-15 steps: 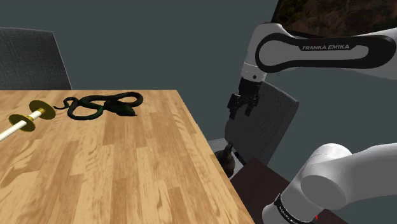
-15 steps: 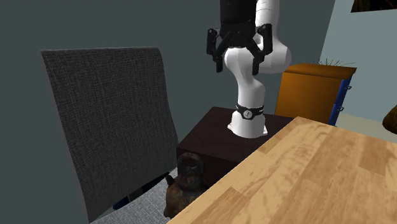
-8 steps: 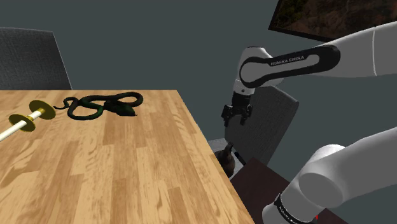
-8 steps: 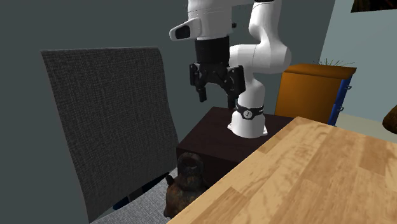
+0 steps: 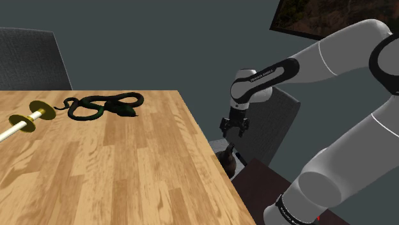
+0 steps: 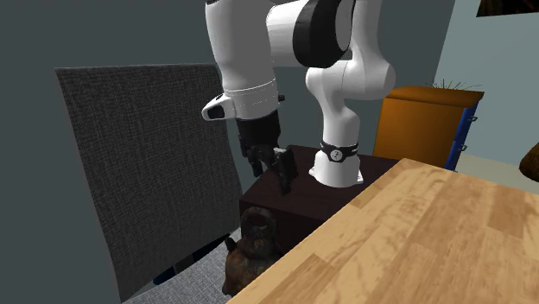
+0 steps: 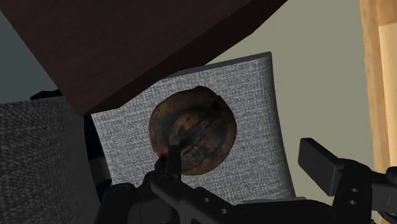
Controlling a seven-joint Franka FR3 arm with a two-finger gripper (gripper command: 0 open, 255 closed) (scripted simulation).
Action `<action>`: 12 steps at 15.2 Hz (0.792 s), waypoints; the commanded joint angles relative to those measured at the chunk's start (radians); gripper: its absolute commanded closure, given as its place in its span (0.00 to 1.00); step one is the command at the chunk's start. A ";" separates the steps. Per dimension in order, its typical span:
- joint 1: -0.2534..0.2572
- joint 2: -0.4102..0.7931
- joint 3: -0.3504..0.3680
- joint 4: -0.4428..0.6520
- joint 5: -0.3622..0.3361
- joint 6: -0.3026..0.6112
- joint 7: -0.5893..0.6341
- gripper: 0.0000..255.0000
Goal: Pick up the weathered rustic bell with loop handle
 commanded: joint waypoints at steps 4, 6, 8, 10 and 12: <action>-0.030 0.189 -0.036 0.033 0.037 0.108 0.003 0.00; -0.030 0.216 -0.035 0.030 0.046 0.137 -0.005 0.00; -0.030 0.243 -0.034 0.028 0.055 0.165 -0.013 0.00; -0.030 0.271 -0.032 0.026 0.065 0.194 -0.021 0.00; -0.030 0.294 -0.030 0.026 0.073 0.216 -0.028 0.00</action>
